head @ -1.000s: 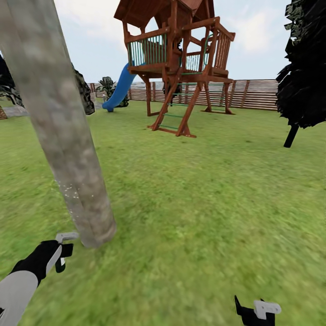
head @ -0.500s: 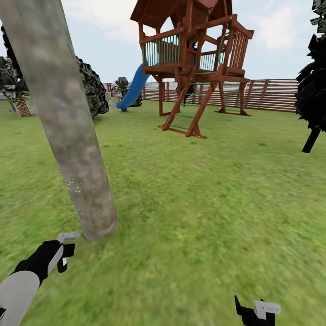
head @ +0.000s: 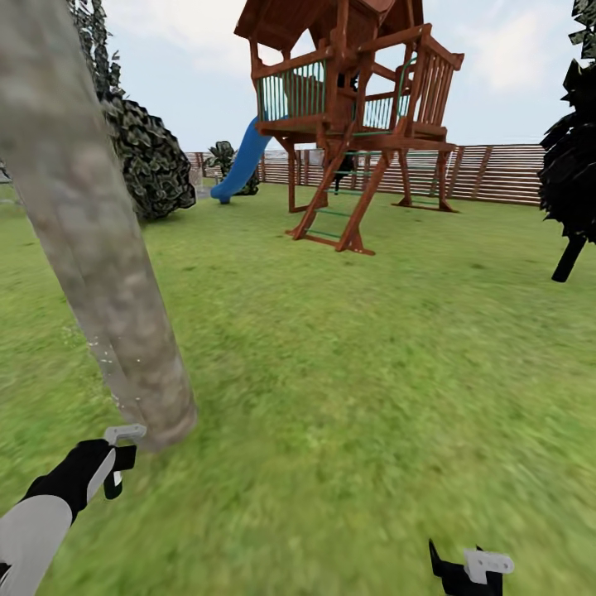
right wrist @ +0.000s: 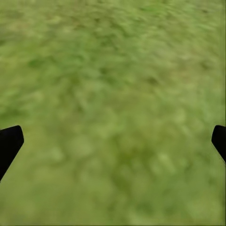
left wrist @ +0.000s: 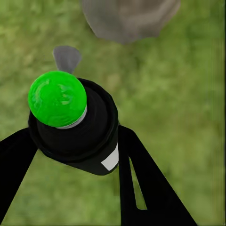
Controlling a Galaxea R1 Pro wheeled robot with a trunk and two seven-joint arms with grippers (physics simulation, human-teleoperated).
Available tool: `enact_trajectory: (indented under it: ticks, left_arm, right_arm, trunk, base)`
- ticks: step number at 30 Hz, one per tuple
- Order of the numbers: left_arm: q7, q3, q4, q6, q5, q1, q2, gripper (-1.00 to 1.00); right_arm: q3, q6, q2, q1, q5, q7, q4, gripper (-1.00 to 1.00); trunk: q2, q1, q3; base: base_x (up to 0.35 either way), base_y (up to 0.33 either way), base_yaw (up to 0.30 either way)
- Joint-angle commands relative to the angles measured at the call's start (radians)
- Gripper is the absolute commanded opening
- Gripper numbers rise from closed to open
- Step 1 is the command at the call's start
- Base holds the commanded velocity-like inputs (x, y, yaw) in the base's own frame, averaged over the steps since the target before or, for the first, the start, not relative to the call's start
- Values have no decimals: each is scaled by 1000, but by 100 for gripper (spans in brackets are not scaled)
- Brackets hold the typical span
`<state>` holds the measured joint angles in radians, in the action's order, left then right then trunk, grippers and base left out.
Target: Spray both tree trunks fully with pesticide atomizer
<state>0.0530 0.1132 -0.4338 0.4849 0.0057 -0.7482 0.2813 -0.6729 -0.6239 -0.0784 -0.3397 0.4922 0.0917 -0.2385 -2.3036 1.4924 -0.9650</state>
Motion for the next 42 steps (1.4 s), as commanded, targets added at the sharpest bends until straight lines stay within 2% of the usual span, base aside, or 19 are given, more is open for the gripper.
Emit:
enact_trajectory:
  ticks: [1,10,20,38,42]
  left_arm:
    - [1,3,-2,6,0,0,-1,-100]
    - [1,3,-2,5,0,0,-2,-100]
    - [2,3,-2,6,0,0,0,-100]
    - [2,3,-2,6,0,0,1,-100]
    - [2,3,-2,7,0,0,1,-100]
  right_arm:
    - [-8,-3,0,-1,0,10,1,100]
    - [-9,-3,0,-1,0,10,1,100]
    - [-8,-3,0,-1,0,10,1,100]
    - [-8,-3,0,-1,0,10,1,100]
    - [-9,-3,-4,-1,0,10,1,100]
  trunk:
    - [0,0,-1]
    - [0,0,-1]
    - [0,0,-1]
    - [0,0,-1]
    - [0,0,-1]
  base:
    - [241,-183,180]
    - [176,-221,265]
    - [8,-268,18]
    - [198,-226,269]
    - [168,-163,63]
